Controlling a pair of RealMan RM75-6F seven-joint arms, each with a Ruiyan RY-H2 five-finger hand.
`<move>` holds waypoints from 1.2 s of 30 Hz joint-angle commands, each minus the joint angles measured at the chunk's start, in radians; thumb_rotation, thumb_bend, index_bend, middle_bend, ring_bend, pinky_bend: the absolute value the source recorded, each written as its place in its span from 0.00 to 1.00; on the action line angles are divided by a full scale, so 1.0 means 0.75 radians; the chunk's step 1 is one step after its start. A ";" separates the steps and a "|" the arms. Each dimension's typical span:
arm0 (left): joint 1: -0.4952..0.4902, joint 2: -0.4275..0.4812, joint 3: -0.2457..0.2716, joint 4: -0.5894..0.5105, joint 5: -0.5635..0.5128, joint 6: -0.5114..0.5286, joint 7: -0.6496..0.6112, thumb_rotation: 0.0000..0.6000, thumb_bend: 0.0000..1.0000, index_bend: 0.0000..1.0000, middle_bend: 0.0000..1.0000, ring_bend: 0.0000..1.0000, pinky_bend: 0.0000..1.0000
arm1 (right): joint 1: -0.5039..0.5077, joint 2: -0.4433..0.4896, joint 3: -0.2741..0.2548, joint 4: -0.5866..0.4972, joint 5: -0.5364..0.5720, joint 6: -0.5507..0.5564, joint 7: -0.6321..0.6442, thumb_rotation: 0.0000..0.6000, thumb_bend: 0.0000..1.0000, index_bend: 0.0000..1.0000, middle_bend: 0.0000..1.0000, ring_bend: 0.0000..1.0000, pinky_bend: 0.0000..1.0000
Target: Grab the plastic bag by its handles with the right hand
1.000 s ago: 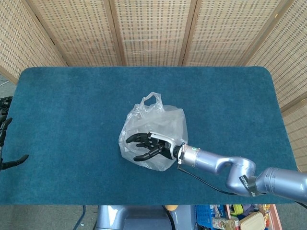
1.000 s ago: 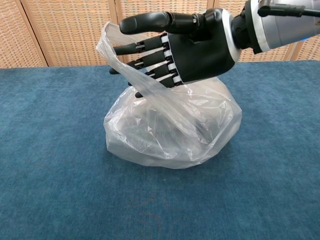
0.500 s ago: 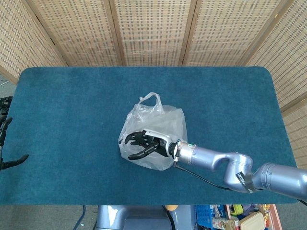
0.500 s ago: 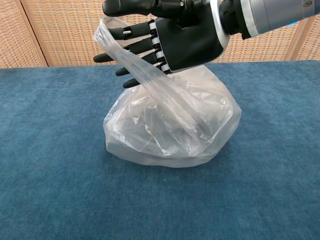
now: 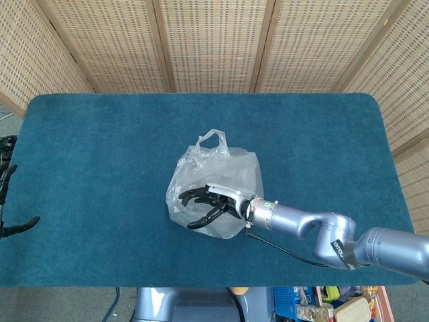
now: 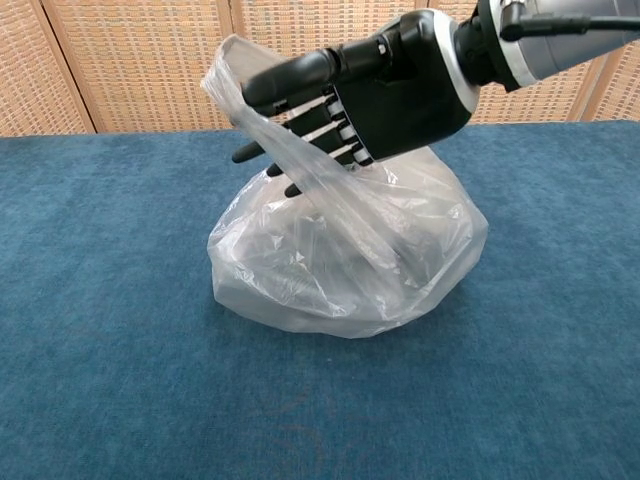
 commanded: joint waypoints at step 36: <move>-0.005 0.002 -0.008 0.012 -0.015 -0.007 -0.028 1.00 0.09 0.00 0.00 0.00 0.00 | -0.145 -0.041 0.262 -0.038 0.273 -0.154 -0.166 1.00 0.00 0.66 0.65 0.60 0.50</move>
